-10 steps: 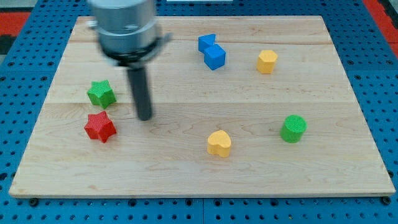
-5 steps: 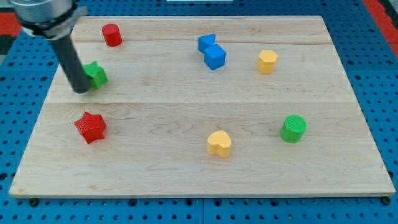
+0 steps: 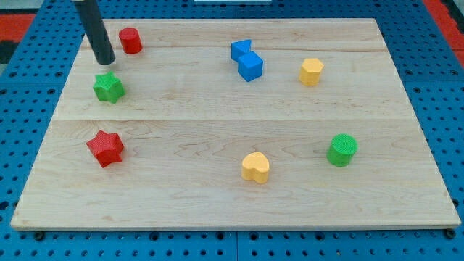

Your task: Push the green star to the bottom of red circle

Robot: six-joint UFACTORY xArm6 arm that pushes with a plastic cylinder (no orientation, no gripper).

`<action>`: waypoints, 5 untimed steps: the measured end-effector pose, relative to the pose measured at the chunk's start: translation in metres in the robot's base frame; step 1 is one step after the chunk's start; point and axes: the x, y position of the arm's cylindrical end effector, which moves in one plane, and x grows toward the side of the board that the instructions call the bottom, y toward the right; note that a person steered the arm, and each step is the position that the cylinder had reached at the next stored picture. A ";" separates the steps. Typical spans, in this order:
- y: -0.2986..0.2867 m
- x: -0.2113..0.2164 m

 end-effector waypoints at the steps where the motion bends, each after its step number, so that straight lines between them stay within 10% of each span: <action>1: -0.014 0.056; 5: 0.072 0.046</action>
